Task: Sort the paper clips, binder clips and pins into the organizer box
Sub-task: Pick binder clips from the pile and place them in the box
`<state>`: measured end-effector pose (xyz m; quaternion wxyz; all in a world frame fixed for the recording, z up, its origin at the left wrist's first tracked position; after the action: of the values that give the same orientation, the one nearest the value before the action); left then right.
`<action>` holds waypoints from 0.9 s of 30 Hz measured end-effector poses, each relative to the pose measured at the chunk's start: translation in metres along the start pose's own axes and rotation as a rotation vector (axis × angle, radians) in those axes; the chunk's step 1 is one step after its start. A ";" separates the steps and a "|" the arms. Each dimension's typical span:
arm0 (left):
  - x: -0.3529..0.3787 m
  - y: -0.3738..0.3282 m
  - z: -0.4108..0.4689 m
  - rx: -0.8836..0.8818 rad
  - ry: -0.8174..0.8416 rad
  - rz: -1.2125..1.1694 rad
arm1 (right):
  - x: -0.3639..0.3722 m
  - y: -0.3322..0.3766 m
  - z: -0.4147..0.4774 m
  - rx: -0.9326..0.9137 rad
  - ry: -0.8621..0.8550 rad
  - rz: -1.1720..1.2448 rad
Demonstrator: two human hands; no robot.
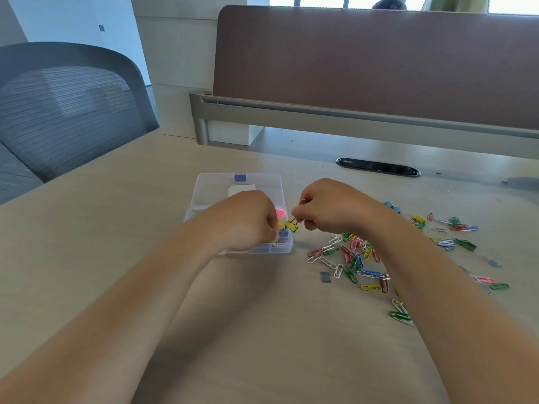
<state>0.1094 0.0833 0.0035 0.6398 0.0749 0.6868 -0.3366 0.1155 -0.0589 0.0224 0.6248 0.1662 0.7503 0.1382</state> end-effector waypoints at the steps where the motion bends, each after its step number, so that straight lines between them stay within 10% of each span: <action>1: -0.001 0.000 -0.001 0.008 0.014 -0.020 | -0.001 0.000 0.000 -0.002 -0.003 0.000; 27: -0.014 0.003 -0.002 0.042 -0.095 -0.068 | 0.012 0.001 -0.006 0.118 0.221 0.318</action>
<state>0.1118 0.0910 0.0156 0.6581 0.0492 0.6507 -0.3756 0.1073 -0.0530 0.0133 0.4983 0.3028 0.7852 0.2084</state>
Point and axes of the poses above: each hand's wrist, its own z-axis towards the middle knuckle, its own x-axis out of the palm, y = z × x, the point moved 4 cm from there along z, towards the middle knuckle, and after that the axes turned 14 degrees about x, right-handed, at the moved point
